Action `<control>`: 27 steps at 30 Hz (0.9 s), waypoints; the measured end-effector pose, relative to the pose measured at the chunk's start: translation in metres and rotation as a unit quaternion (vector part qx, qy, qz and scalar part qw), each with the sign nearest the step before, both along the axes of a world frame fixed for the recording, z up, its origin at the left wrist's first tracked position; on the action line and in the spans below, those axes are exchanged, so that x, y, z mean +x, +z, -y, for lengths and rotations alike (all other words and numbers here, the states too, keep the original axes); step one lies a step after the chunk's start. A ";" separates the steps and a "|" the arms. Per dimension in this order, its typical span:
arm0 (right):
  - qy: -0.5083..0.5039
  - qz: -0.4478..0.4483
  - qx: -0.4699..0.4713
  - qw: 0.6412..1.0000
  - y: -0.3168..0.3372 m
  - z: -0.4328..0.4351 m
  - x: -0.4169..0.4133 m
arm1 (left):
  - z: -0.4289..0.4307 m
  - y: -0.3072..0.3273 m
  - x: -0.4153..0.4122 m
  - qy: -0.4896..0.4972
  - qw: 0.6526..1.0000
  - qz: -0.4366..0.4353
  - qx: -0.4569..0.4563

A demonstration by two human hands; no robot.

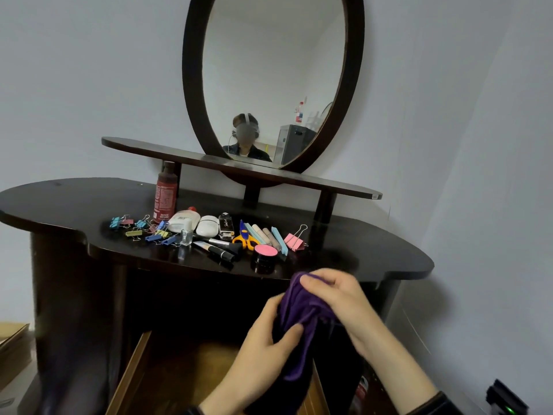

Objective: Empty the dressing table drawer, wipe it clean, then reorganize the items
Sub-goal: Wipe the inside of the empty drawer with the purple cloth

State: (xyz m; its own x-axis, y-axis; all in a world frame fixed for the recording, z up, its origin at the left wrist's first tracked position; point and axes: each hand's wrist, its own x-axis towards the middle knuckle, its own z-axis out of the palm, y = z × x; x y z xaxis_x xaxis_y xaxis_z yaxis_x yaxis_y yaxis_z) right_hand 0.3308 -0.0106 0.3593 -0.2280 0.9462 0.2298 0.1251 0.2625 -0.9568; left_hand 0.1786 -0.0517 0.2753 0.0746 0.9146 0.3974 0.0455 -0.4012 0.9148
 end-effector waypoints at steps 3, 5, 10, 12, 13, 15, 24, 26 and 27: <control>-0.026 -0.033 -0.051 0.998 -0.049 0.000 -0.010 | 0.000 -0.034 -0.008 0.011 0.985 0.053 -0.167; -0.049 -0.034 -0.055 0.997 -0.084 -0.001 -0.020 | -0.001 -0.053 -0.015 0.032 0.947 0.146 -0.285; -0.047 0.083 -0.017 0.995 -0.154 0.014 -0.041 | 0.001 -0.072 -0.033 -0.034 0.823 0.391 -0.412; -0.054 0.160 0.020 0.986 -0.172 0.021 -0.043 | 0.000 -0.078 -0.040 -0.029 0.816 0.414 -0.403; -0.058 0.201 0.038 0.977 -0.178 0.024 -0.044 | -0.002 -0.080 -0.042 -0.022 0.816 0.418 -0.399; -0.042 0.253 0.064 0.965 -0.186 0.031 -0.047 | -0.003 -0.081 -0.047 -0.032 0.820 0.422 -0.385; -0.060 0.070 -0.061 0.994 -0.172 0.046 -0.040 | -0.003 -0.106 -0.048 0.071 0.890 0.309 -0.326; -0.098 -0.005 -0.165 0.981 -0.173 0.041 -0.043 | -0.002 -0.106 -0.050 0.048 0.890 0.315 -0.325; -0.079 -0.060 -0.241 0.965 -0.175 0.038 -0.046 | -0.001 -0.104 -0.050 0.029 0.891 0.318 -0.323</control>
